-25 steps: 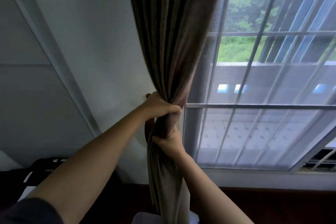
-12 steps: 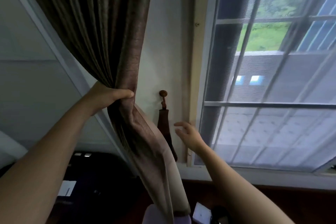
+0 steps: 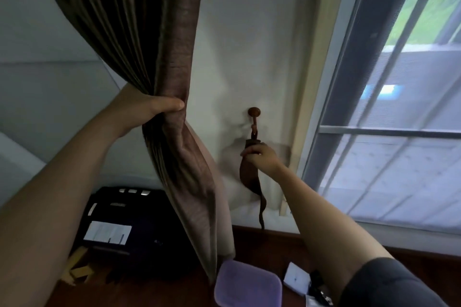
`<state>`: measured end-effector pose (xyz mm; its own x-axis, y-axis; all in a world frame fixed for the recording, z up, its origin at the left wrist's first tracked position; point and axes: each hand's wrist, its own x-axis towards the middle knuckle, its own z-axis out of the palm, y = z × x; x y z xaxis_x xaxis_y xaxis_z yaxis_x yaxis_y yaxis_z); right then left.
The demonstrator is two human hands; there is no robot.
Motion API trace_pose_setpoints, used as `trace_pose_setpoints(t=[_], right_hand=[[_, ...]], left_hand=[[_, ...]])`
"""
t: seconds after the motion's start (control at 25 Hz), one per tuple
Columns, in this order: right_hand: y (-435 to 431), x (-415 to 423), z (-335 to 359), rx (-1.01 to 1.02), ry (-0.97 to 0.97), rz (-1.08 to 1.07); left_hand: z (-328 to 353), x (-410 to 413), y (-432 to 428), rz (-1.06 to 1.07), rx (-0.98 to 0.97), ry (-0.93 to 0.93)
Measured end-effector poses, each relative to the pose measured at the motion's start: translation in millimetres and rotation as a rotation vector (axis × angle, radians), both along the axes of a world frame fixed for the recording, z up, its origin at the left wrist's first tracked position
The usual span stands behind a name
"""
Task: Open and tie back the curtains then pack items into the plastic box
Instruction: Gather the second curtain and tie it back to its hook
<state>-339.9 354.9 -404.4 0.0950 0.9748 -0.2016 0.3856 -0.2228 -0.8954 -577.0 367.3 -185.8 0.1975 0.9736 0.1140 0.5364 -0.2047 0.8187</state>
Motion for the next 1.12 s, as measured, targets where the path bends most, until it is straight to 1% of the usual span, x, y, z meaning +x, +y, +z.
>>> trace_pose_setpoints(t=[0.16,0.24,0.32,0.4,0.52,0.6,0.68,0.84,0.92,1.0,1.12], right_hand=[[-34,29,5,0.015,0.027,0.065],[-49,54,15,0.030,0.028,0.016],[-65,84,31,0.048,-0.002,-0.087],[-81,109,47,0.036,-0.134,-0.093],[-101,142,64,-0.035,-0.538,0.025],[-112,153,73,-0.041,-0.682,0.030],[-121,158,81,0.000,-0.704,-0.037],[-129,149,103,0.140,-0.644,-0.129],[-131,144,114,0.181,-0.693,-0.127],[-136,138,121,0.179,-0.742,-0.114],[-148,118,115,0.162,-0.793,-0.171]], left_hand=[[0,-3,-2,-0.004,-0.025,-0.016],[-2,1,-4,-0.005,-0.029,-0.012],[-4,12,-8,0.003,-0.029,-0.008],[-10,28,-15,-0.010,-0.037,-0.024],[-22,60,-25,-0.042,-0.054,-0.061],[-32,89,-34,-0.071,-0.091,-0.043],[-41,122,-41,-0.097,-0.095,-0.043],[-49,175,-58,-0.090,-0.082,-0.032],[-51,195,-62,-0.094,-0.072,-0.015],[-50,212,-66,-0.071,-0.063,0.008],[-45,230,-70,-0.015,-0.082,0.019]])
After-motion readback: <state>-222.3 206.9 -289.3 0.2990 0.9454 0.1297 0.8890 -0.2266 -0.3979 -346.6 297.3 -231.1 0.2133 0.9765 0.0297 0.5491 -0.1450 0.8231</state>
